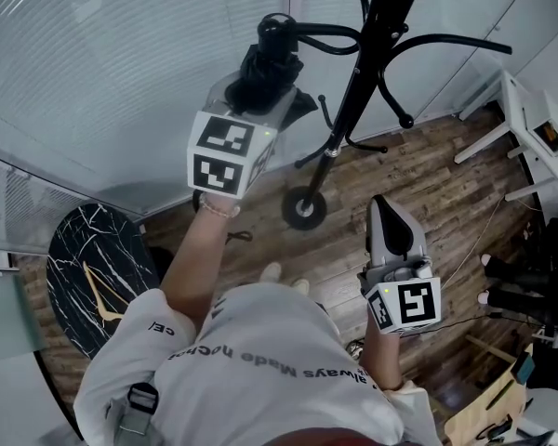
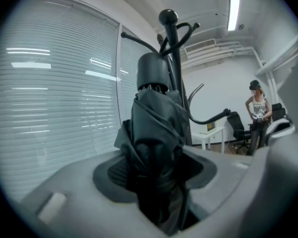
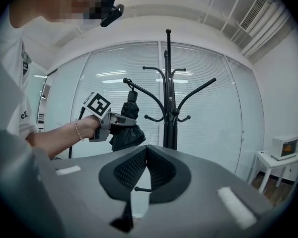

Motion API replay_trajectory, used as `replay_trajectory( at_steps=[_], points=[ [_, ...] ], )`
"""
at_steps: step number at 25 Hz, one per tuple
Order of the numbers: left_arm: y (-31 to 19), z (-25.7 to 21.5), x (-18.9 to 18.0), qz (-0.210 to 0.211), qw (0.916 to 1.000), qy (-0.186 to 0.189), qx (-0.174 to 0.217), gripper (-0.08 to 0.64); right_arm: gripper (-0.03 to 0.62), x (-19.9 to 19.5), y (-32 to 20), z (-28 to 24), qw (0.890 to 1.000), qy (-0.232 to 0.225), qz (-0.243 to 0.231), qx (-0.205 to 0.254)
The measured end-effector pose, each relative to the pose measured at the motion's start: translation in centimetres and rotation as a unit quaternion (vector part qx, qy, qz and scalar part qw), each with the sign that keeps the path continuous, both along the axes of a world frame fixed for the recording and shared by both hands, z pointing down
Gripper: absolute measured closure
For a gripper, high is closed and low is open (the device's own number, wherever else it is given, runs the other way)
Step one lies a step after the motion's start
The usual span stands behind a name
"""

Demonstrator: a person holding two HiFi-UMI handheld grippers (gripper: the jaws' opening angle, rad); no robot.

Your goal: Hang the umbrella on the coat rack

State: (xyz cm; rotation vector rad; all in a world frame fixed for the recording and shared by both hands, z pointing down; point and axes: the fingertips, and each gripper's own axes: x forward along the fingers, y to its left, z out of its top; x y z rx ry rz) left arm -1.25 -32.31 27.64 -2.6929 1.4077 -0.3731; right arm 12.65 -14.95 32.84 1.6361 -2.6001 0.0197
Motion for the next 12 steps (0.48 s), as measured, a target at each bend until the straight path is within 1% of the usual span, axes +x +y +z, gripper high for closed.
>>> replay_trajectory(
  at_steps=[6,12],
  points=[
    [0.5,2.5,0.3,0.021,0.9995,0.003,-0.022,0.325,0.591,-0.1,-0.3,0.3,1.0,-0.001,-0.005,-0.001],
    [1.2,4.2,1.2,0.045,0.9982,0.02,-0.032,0.324,0.591,-0.4,-0.7,0.8,1.0,-0.002,-0.013,-0.004]
  ],
)
